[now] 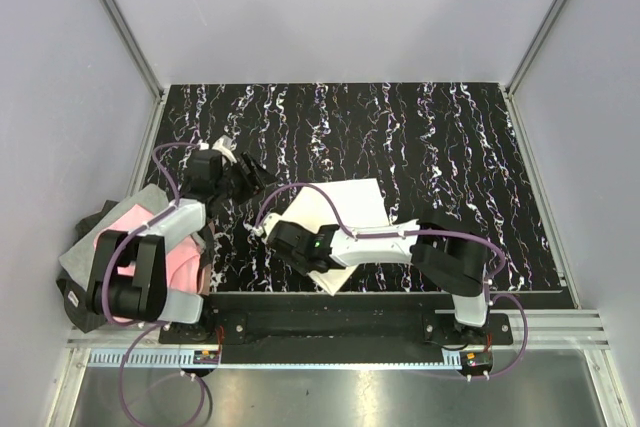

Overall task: Fold the napkin, place the utensils inside, and roll it up
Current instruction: Roll the napkin with the utensil

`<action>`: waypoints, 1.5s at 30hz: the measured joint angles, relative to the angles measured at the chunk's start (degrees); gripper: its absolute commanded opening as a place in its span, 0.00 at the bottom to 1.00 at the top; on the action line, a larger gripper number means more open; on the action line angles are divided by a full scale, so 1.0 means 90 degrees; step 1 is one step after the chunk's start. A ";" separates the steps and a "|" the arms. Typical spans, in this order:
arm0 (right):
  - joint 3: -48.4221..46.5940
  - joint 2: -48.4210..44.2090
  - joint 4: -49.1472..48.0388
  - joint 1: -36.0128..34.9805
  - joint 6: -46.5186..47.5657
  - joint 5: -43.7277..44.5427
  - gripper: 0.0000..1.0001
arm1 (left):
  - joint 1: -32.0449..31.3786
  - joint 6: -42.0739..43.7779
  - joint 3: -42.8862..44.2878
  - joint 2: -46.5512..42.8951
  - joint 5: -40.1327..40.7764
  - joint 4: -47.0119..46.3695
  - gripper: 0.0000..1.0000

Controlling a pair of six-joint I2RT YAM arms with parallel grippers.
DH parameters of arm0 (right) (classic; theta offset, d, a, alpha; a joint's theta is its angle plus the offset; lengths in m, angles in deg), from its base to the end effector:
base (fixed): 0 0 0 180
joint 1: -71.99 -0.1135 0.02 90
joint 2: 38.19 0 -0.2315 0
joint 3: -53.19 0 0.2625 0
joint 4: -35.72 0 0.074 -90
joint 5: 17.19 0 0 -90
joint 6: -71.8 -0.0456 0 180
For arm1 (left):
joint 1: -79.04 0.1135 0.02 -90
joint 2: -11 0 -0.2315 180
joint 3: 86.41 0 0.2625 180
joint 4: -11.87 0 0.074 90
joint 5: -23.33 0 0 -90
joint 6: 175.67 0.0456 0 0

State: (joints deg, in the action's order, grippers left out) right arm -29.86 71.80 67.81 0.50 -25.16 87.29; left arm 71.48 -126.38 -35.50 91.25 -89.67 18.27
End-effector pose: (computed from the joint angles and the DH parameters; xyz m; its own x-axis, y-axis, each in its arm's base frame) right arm 0.1359 0.3700 0.1108 -0.3765 -0.7551 -0.5368 -0.8378 0.5248 -0.1505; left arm 0.2988 -0.0576 0.1453 -0.7230 -0.5097 -0.4664 -0.0475 0.7102 -0.7024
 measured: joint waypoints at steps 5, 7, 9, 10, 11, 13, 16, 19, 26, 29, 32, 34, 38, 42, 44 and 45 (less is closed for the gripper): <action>-0.0027 -0.0012 -0.0097 0.0270 0.0085 -0.0891 0.00 | 0.0002 0.0143 -0.0291 -0.0449 0.0163 0.0187 0.74; -0.0027 -0.0024 -0.0131 0.0478 0.0078 -0.1511 0.00 | 0.0002 0.0197 -0.0447 -0.0719 0.0231 0.0325 0.74; -0.0022 -0.0024 -0.0134 0.0719 0.0070 -0.2089 0.00 | 0.0002 0.0248 -0.0595 -0.0993 0.0277 0.0469 0.74; -0.0015 -0.0024 -0.0129 0.0857 0.0061 -0.2443 0.00 | 0.0002 0.0282 -0.0663 -0.1124 0.0301 0.0537 0.74; 0.0010 -0.0024 -0.0131 0.1039 0.0051 -0.2851 0.00 | 0.0002 0.0318 -0.0726 -0.1253 0.0325 0.0595 0.74; 0.0049 -0.0024 -0.0136 0.1304 0.0017 -0.3449 0.00 | 0.0002 0.0406 -0.0835 -0.1501 0.0384 0.0765 0.74; 0.0155 -0.0024 -0.0233 0.1683 -0.0070 -0.4306 0.00 | 0.0002 0.0532 -0.1015 -0.1911 0.0503 0.1044 0.74; 0.0352 -0.0024 -0.0483 0.2052 -0.0245 -0.5141 0.00 | 0.0002 0.0600 -0.1171 -0.2395 0.0566 0.1355 0.74; 0.0661 0.0019 -0.1086 0.2594 -0.0692 -0.6322 0.00 | 0.0002 0.0702 -0.1304 -0.2939 0.0444 0.1943 0.73; 0.0709 0.0168 -0.1319 0.2749 -0.0835 -0.6674 0.00 | 0.0000 0.0707 -0.1338 -0.3004 0.0355 0.2348 0.73; 0.0731 0.0355 -0.1503 0.2875 -0.0962 -0.6943 0.00 | -0.0041 0.0656 -0.1341 -0.3157 0.0170 0.2725 0.73; 0.0753 0.0459 -0.1617 0.2958 -0.1042 -0.7084 0.00 | -0.0112 0.0610 -0.1341 -0.3257 0.0002 0.2895 0.73; 0.0848 0.0568 -0.1834 0.3084 -0.1156 -0.7264 0.00 | -0.0255 0.0508 -0.1343 -0.3381 -0.0447 0.3167 0.73; 0.0942 0.0675 -0.2055 0.3181 -0.1248 -0.7400 0.00 | -0.0493 0.0418 -0.1345 -0.3240 -0.1061 0.3286 0.74; 0.0971 0.0712 -0.2137 0.3203 -0.1282 -0.7410 0.00 | -0.0641 0.0389 -0.1345 -0.3157 -0.1226 0.3327 0.74; 0.0986 0.0716 -0.2171 0.3211 -0.1307 -0.7412 0.00 | -0.0707 0.0374 -0.1345 -0.3138 -0.1297 0.3349 0.75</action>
State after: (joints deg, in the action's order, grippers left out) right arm -20.99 78.25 48.27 29.40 -36.92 20.58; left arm 65.12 -123.01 -47.61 63.01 -101.35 48.41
